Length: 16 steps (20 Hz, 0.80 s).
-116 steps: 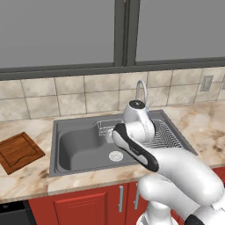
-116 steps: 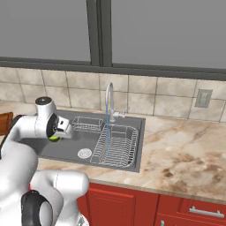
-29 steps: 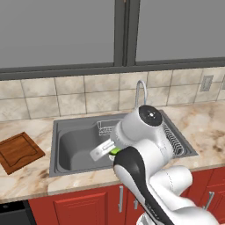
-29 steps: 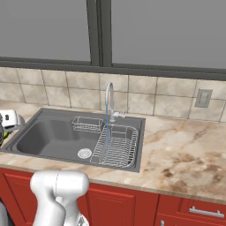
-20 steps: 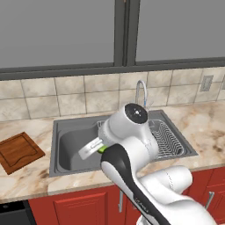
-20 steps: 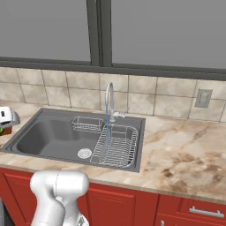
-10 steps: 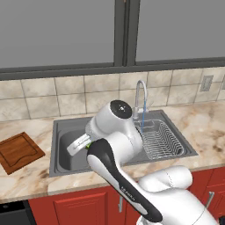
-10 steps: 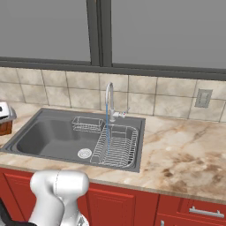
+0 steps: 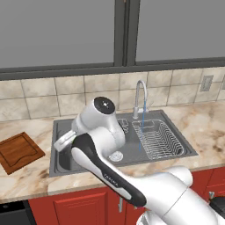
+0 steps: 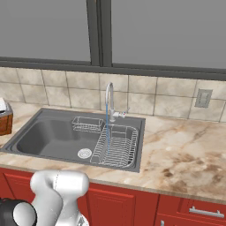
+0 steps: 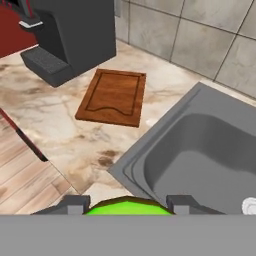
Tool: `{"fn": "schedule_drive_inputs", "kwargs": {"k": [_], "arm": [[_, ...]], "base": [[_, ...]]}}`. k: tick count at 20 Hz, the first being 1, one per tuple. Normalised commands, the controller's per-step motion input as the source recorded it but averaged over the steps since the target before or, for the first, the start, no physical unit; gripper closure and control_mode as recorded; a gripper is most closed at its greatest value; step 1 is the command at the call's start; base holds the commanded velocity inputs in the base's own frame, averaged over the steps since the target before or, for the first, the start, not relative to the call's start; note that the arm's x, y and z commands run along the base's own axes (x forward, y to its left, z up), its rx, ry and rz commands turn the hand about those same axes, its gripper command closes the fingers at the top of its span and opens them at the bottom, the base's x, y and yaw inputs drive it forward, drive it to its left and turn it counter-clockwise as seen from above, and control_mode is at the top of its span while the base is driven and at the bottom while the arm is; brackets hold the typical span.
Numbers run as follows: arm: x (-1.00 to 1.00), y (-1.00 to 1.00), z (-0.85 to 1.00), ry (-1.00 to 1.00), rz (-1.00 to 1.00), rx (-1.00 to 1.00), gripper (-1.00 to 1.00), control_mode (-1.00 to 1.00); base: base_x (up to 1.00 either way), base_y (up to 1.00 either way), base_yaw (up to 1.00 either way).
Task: Pick the kiwi from the sink and place it on the cutting board to airdry. Then turn off the sink faucet.
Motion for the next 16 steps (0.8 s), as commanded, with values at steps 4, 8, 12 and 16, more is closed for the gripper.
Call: {"fn": "schedule_drive_inputs", "kwargs": {"k": [4, 8, 12, 16], "arm": [[0.31, 0.43, -0.12, 0.00, 0.02, 0.00, 1.00, -1.00], [0.30, 0.43, -0.24, -0.01, 0.01, 0.00, 1.00, -1.00], [0.32, 0.37, -0.34, -0.04, 0.00, -0.02, 1.00, -1.00], [0.31, 0.27, -0.35, -0.05, 0.00, -0.03, 1.00, -1.00]], "base": [[0.00, 0.00, 0.00], [0.00, 0.00, 0.00], [0.00, 0.00, 0.00], [0.00, 0.00, 0.00]]}}
